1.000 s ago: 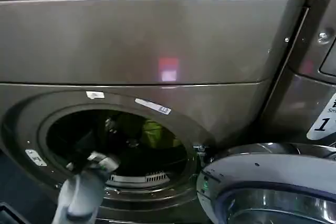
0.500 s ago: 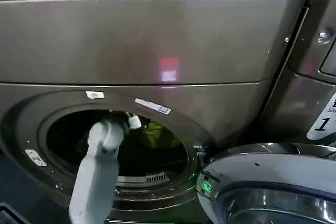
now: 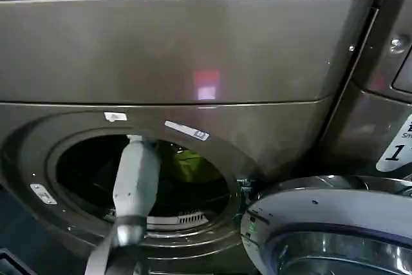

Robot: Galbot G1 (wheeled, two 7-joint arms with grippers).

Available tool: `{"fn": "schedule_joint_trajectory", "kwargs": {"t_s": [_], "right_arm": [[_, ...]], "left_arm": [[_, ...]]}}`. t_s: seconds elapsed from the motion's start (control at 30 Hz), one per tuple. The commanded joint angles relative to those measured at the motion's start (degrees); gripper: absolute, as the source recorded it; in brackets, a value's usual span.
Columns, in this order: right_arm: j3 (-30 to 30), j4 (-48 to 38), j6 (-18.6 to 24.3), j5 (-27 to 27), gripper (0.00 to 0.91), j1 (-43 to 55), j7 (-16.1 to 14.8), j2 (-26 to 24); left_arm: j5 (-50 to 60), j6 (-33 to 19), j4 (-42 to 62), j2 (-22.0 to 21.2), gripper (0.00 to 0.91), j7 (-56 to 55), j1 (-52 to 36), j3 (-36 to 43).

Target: Grasp the clothes from the dryer.

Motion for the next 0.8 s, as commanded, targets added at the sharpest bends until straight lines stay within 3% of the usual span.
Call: {"fn": "schedule_joint_trajectory", "kwargs": {"t_s": [0.03,0.53,0.8], "right_arm": [[-0.18,0.11,0.05,0.13,0.907,-0.16,-0.05,0.07],[-2.06,0.41,0.34,0.27,0.907,0.99,-0.91,-0.37],[-3.08,-0.2,0.76,0.22,0.907,2.01,-1.54,-0.71]], "left_arm": [[0.56,0.45,6.82,1.76,0.907,0.99,-1.42,0.88],[3.23,-0.37,16.4,3.94,0.907,-2.5,-7.76,-1.24],[0.28,-0.2,17.36,4.79,0.907,-9.54,-7.52,4.92]]}}
